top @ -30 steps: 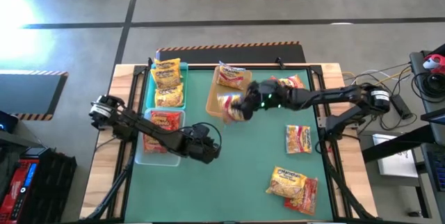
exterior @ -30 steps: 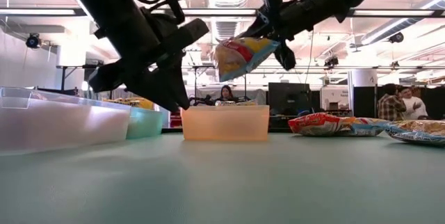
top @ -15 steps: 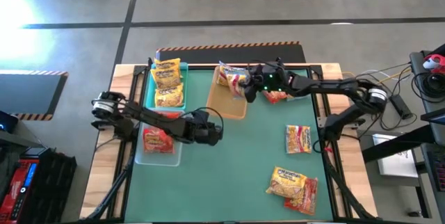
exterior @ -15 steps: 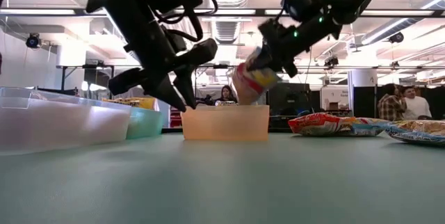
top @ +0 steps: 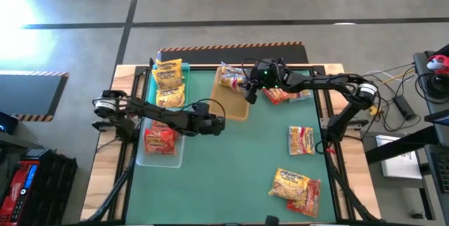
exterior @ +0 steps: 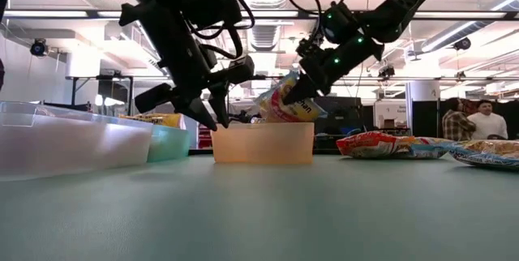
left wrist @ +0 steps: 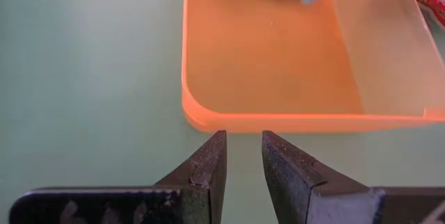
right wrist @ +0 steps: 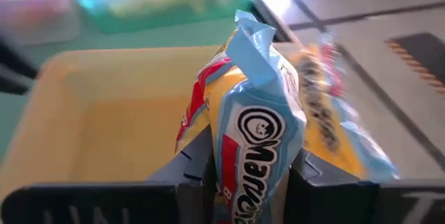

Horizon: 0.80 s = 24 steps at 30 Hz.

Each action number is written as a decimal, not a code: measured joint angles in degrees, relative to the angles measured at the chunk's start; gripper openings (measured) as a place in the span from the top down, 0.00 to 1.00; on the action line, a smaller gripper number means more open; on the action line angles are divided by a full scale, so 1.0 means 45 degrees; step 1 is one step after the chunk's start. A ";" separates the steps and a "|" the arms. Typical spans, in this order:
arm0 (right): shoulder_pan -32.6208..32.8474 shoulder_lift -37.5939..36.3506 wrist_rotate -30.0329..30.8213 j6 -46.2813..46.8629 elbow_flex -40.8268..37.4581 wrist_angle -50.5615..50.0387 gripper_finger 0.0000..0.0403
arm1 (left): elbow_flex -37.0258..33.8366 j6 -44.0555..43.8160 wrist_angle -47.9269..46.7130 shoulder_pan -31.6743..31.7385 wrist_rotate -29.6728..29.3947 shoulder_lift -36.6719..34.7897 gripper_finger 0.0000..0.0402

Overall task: Sort Maruchan noodles
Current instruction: Put the blue noodle pack into the orange bin

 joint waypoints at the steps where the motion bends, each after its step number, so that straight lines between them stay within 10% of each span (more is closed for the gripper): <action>1: 0.0000 0.0157 -0.0361 -0.0112 0.0138 0.0019 0.80 | 0.0000 0.0001 0.0005 0.0034 -0.0001 0.0000 0.81; 24: -0.0138 0.2622 -0.0092 -0.1734 0.4641 -0.5278 0.79 | 0.0000 -0.0002 0.0046 0.0182 0.0000 0.0000 0.81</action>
